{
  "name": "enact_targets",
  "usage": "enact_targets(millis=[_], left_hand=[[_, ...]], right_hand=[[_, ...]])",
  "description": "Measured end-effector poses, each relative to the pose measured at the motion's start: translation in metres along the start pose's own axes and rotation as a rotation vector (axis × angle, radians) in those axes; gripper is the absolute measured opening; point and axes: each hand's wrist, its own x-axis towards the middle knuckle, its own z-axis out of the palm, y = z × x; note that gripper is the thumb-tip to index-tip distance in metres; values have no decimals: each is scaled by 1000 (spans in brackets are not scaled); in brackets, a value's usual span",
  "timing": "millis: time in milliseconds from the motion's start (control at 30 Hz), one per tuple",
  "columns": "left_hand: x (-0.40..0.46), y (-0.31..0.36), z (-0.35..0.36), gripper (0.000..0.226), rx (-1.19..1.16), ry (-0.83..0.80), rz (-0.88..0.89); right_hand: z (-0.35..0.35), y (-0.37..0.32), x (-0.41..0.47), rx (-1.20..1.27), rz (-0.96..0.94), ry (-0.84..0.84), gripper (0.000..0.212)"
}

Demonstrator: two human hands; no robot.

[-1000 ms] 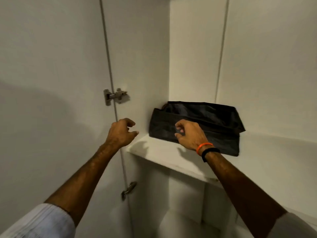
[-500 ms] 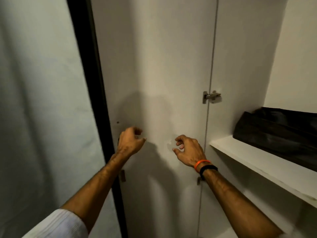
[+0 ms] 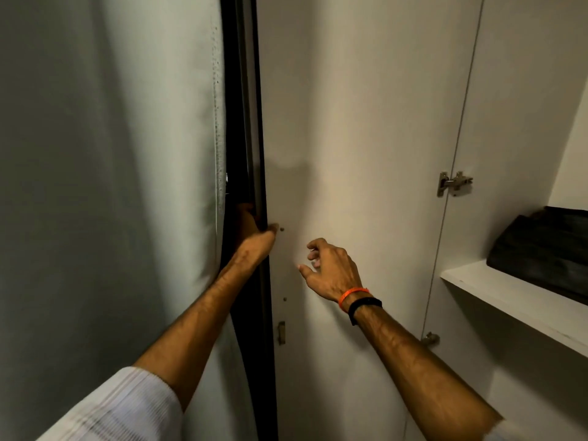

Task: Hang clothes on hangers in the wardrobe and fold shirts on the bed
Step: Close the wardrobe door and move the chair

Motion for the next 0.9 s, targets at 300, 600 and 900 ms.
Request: enact_targets(millis=[300,600,900], left_hand=[[0,-1,-9,50,-15,-101,32],[-89,32,-11,36,31,-72,397],[-179,111,53,50,-7,-273,811]], right_hand=[[4,-35,-9,-92,85,86,62],[-44,-48,-107,-356,118,215,76],[-150,-7,-216,-466,256,279,44]])
